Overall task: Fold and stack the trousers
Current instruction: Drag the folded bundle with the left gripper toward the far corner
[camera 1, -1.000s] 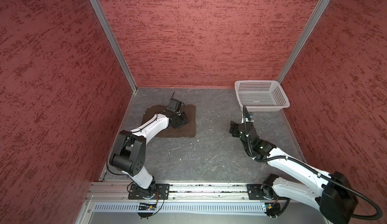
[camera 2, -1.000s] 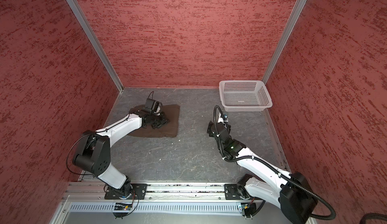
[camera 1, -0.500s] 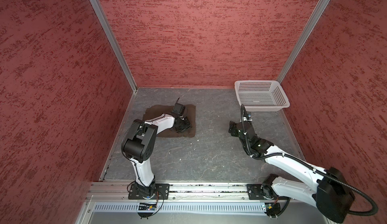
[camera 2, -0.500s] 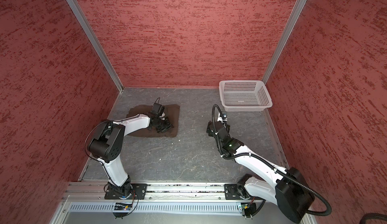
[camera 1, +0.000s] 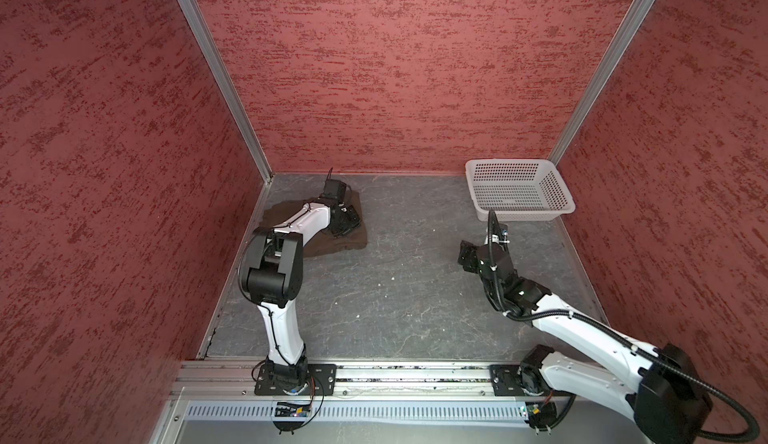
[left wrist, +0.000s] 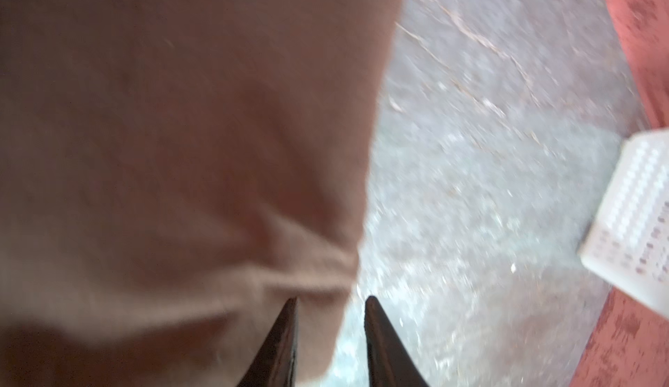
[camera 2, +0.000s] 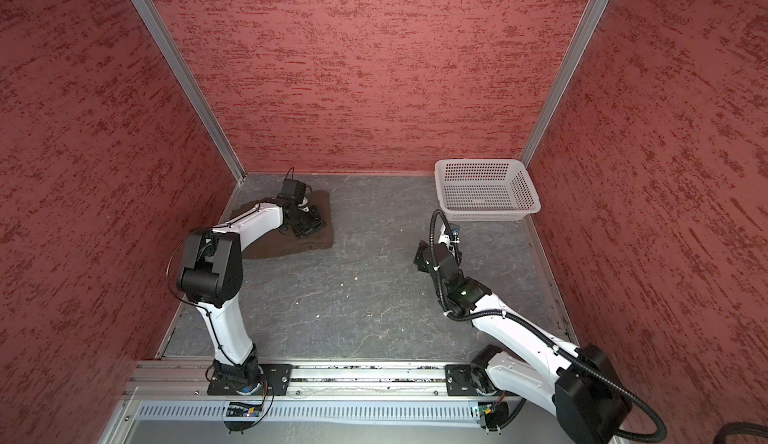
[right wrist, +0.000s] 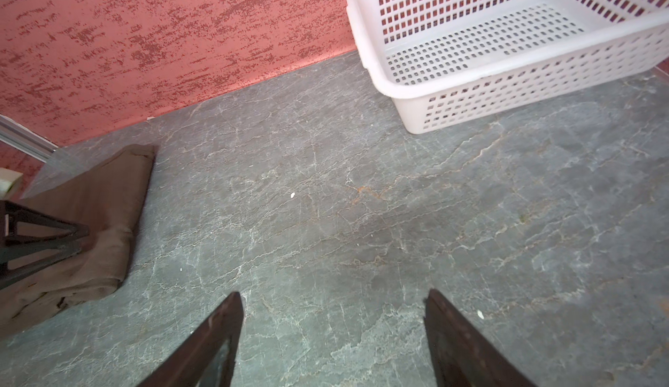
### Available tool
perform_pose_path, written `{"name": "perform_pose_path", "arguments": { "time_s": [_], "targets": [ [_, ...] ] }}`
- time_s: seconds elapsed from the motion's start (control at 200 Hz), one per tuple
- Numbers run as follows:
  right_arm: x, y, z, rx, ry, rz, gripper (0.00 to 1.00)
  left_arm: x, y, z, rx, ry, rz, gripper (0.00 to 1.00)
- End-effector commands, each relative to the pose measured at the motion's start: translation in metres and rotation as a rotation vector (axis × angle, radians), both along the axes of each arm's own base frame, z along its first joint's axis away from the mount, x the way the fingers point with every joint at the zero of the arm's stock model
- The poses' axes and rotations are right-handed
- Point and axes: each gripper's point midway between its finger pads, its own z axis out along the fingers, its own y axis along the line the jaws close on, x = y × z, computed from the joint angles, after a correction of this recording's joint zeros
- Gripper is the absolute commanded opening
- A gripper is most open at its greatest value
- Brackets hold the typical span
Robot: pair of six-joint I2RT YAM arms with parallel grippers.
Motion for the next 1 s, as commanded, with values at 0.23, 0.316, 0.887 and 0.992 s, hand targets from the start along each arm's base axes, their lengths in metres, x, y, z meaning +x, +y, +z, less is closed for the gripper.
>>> {"name": "perform_pose_path", "arguments": {
  "time_s": [0.23, 0.316, 0.887, 0.992],
  "targets": [
    [0.005, 0.006, 0.0, -0.001, 0.002, 0.02, 0.79, -0.079, 0.07, 0.02, 0.027, -0.038, 0.158, 0.36],
    [0.01, 0.012, -0.001, 0.005, 0.01, 0.034, 0.79, -0.084, 0.094, 0.011, -0.005, -0.018, 0.231, 0.36],
    [0.015, 0.006, -0.014, -0.031, 0.043, -0.009, 0.79, -0.026, 0.16, -0.054, -0.015, 0.048, 0.349, 0.37],
    [0.016, 0.004, -0.019, -0.05, 0.052, -0.021, 0.8, -0.012, 0.165, -0.061, -0.011, 0.064, 0.347, 0.37]
  ]
}}
